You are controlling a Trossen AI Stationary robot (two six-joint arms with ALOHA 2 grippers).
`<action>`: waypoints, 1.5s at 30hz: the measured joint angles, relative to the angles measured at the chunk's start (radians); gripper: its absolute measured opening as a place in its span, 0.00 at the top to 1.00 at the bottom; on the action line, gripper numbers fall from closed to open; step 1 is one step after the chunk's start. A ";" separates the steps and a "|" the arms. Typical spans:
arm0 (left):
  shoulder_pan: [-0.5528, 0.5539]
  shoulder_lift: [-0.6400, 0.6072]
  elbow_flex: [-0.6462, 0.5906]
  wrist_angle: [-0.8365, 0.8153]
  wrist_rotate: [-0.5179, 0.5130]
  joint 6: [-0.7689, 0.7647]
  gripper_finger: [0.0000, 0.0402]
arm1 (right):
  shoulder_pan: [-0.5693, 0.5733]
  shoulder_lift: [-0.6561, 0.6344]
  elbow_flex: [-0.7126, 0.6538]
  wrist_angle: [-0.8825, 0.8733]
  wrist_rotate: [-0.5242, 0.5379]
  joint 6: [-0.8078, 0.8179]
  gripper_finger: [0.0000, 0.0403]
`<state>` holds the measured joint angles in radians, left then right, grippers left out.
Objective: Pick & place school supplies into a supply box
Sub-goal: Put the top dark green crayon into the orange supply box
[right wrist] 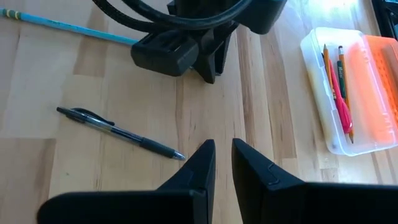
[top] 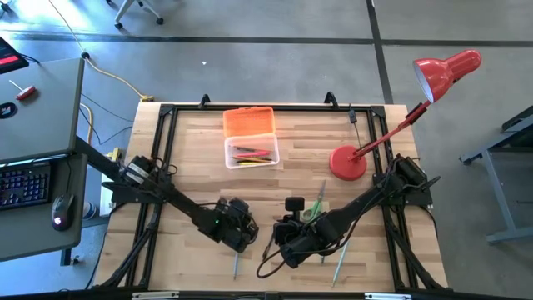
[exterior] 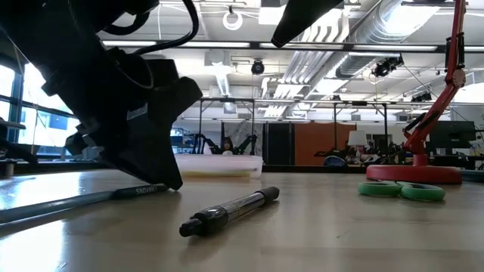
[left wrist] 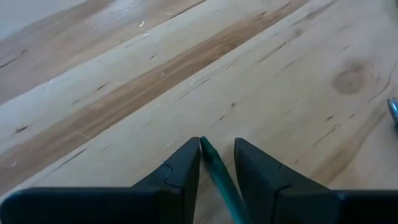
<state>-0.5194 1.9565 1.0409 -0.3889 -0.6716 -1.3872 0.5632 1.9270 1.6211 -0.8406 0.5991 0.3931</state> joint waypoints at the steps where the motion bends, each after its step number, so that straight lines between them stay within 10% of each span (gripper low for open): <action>1: 0.000 0.005 0.000 0.000 0.000 -0.009 0.67 | 0.000 0.000 0.000 0.000 0.000 0.000 0.92; 13: 0.004 0.070 0.001 0.064 -0.108 -0.080 0.96 | -0.003 0.000 0.000 0.005 0.000 -0.008 0.92; 36: 0.344 -0.204 0.047 0.045 0.018 0.569 0.98 | -0.004 0.000 0.000 0.038 -0.002 -0.008 0.92; 45: 0.288 -0.234 0.044 -0.418 0.033 0.314 0.85 | -0.005 0.000 0.000 0.037 -0.003 -0.008 0.92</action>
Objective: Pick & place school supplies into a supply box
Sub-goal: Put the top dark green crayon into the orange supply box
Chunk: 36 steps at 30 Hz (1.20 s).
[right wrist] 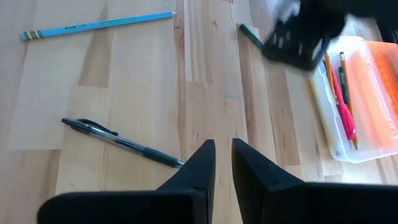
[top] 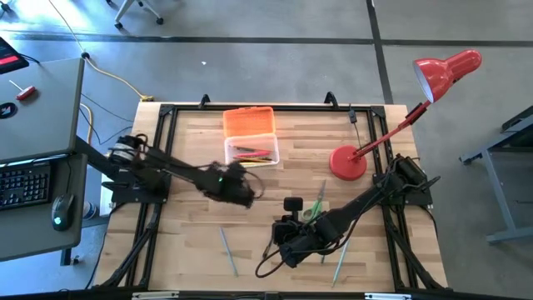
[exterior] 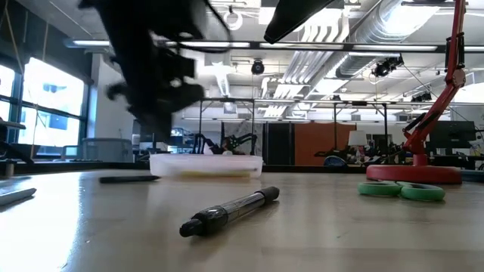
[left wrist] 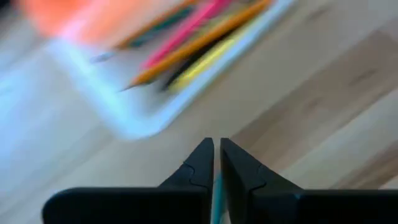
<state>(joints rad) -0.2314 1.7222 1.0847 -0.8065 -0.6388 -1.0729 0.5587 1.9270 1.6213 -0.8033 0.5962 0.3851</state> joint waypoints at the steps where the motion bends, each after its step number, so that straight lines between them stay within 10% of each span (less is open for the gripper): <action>1: -0.024 -0.012 0.001 -0.071 -0.022 -0.070 0.85 | 0.000 0.000 0.000 0.000 0.000 0.000 0.92; 5: -0.165 -0.087 -0.072 -0.268 -0.117 -0.368 0.86 | 0.000 0.000 0.000 0.000 0.001 0.000 0.92; 11: -0.348 -0.222 -0.379 0.044 -0.241 -0.522 0.87 | 0.000 0.000 0.001 0.002 0.009 -0.016 0.92; 26: -0.218 -0.263 -0.745 0.620 -0.177 -0.217 0.58 | -0.011 0.000 0.001 0.057 0.015 -0.054 0.92; 36: -0.174 -0.264 -0.854 0.906 -0.162 -0.039 0.62 | -0.015 0.000 0.001 0.060 -0.001 -0.054 0.92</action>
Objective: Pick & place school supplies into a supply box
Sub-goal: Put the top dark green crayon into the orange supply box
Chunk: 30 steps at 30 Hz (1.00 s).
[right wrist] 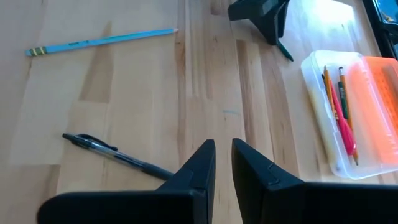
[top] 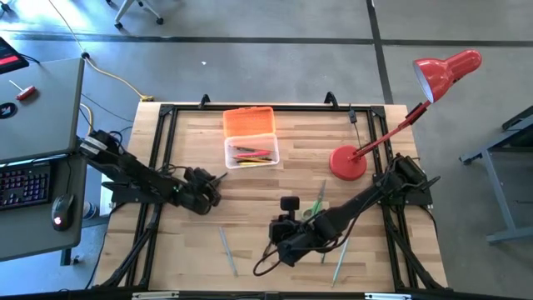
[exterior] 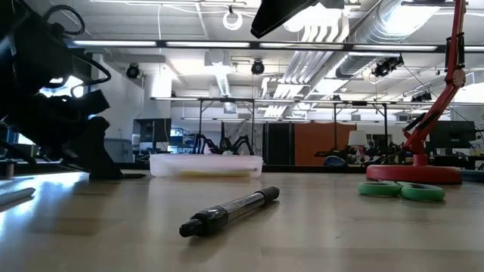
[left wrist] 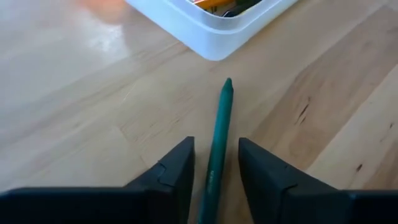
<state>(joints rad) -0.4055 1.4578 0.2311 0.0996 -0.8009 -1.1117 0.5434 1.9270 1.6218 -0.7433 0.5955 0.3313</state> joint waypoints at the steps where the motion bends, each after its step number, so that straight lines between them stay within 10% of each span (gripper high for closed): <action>1: 0.000 0.000 -0.012 0.033 0.005 0.010 0.63 | 0.000 0.000 0.000 0.000 -0.001 0.000 0.92; 10: 0.001 0.003 -0.094 0.224 0.001 -0.001 0.94 | 0.000 0.000 0.000 0.000 -0.001 0.000 0.92; 20: -0.002 -0.016 -0.030 0.369 0.140 0.157 0.93 | 0.000 0.000 0.000 0.000 -0.012 0.009 0.92; 30: 0.024 -0.094 0.123 0.370 0.030 0.479 0.93 | 0.002 0.000 -0.001 0.000 -0.024 0.005 0.92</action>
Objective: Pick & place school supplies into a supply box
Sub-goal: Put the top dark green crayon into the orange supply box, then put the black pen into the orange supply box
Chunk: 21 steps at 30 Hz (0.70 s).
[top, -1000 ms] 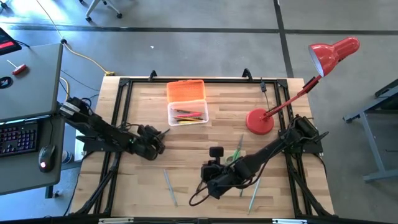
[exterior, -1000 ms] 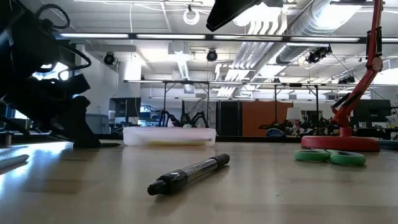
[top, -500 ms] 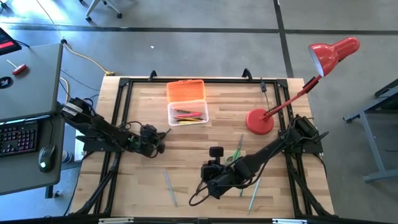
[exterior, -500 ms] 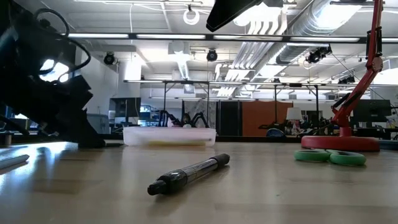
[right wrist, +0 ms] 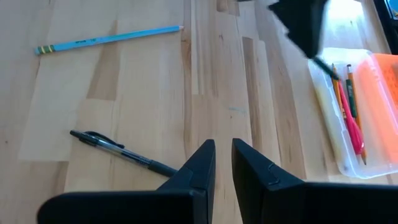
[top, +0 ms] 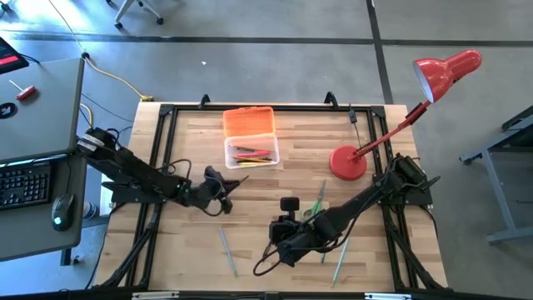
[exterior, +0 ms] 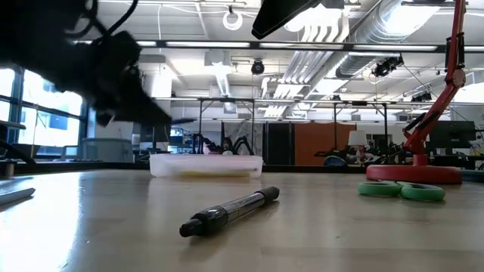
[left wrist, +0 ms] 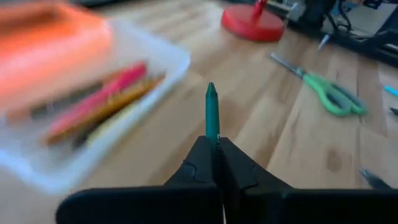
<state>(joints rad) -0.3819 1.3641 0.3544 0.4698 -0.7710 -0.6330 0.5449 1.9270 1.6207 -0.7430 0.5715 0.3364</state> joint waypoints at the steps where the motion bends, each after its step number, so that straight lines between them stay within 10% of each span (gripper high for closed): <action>1: 0.018 -0.006 0.016 -0.001 0.002 0.048 0.92 | 0.000 0.000 0.000 0.000 0.000 0.000 0.92; 14: 0.550 0.005 0.250 -0.373 0.381 0.263 0.86 | 0.000 0.000 0.000 0.009 0.000 0.006 0.92; 21: 0.651 0.037 0.253 -0.369 0.548 0.262 0.72 | 0.001 0.010 0.000 0.023 0.000 -0.010 0.92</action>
<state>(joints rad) 0.2693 1.4015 0.6079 0.1012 -0.2233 -0.3706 0.5457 1.9369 1.6207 -0.7200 0.5715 0.3264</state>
